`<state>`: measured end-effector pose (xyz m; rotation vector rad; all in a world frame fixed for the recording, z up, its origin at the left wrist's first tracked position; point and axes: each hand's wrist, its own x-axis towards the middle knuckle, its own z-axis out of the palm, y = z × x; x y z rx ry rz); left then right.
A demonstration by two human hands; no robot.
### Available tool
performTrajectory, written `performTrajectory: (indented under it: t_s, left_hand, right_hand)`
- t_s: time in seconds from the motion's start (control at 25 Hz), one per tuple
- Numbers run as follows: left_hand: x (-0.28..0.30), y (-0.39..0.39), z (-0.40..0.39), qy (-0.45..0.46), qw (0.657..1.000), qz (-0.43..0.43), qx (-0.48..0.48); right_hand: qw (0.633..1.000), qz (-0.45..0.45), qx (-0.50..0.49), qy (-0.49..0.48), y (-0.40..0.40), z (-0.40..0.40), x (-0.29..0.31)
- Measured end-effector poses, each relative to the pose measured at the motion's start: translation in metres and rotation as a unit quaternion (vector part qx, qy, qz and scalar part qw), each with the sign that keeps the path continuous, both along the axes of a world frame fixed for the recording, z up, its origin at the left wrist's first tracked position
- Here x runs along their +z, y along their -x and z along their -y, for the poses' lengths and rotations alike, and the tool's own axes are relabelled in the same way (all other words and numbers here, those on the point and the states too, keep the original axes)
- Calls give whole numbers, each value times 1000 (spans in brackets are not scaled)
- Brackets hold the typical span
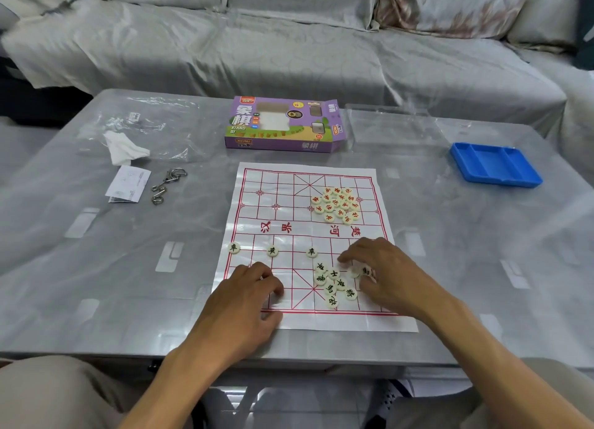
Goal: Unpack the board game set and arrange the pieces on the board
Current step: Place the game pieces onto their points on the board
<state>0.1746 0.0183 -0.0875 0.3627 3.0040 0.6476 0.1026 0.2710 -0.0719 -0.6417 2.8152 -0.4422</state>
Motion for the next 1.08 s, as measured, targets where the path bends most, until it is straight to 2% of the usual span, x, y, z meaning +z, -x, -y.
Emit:
performTrajectory:
  t_s: [0.2,0.36,0.68,0.92,1.08]
  left_hand:
    - [0,1,0,0,1000,0,0]
    - [0,0,0,-2,1000,-1,-2]
    - [-2,0,1,-6,1000,-2,0]
    - [-3,1,0,-6,1000,1,-1]
    - [-3,1,1,-5,1000,-2,3]
  right_hand:
    - [1000,-2,-3,14,2,-7,-5]
    - [997,-18,-39,58,9,-7,-12]
    - [993,-42,-84,74,9,-4,-16]
    - [997,-23,-61,40,-1,-2,-9]
    - [993,-63,-74,73,-15,1,-6]
